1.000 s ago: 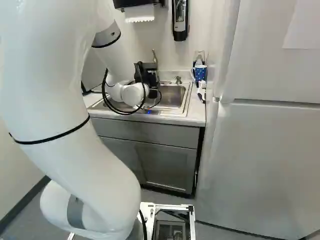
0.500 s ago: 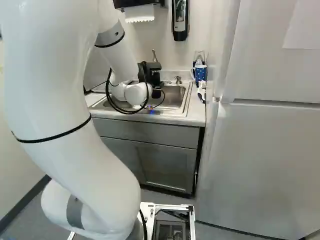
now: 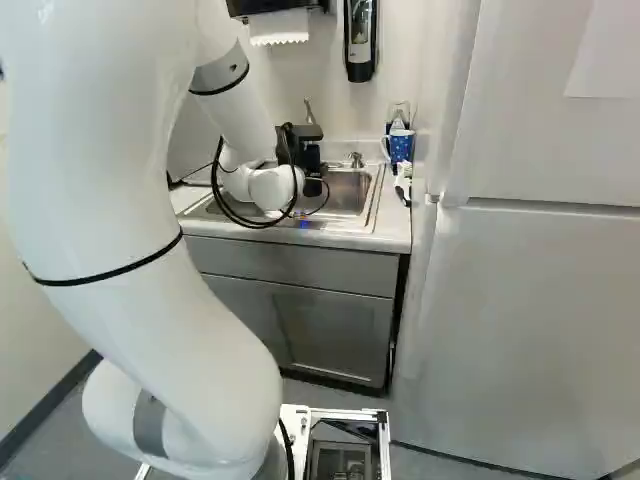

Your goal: Rinse the cup and place it in the tray

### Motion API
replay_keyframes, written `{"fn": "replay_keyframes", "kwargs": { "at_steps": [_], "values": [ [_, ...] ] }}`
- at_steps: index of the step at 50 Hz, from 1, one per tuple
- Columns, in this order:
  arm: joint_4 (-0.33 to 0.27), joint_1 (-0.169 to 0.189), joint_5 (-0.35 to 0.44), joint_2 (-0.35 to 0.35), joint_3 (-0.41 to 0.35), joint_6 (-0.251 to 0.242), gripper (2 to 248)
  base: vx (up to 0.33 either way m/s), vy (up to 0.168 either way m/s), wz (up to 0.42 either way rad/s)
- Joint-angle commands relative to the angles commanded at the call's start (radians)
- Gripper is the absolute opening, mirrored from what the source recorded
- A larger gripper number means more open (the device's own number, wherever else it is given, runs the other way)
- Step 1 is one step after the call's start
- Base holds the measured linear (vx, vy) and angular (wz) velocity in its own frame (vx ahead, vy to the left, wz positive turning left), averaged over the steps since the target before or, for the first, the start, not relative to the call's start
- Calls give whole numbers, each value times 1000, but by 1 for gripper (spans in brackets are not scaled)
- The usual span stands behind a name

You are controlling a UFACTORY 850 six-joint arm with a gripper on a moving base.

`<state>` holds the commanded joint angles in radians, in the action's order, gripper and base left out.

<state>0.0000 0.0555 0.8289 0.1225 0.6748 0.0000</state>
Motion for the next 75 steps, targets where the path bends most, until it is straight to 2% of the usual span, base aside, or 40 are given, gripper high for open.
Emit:
{"fn": "replay_keyframes", "kwargs": {
  "at_steps": [75],
  "values": [
    [0, 0, 0, 0, 0, 0, 125, 0, 0, 0]
  ]
}}
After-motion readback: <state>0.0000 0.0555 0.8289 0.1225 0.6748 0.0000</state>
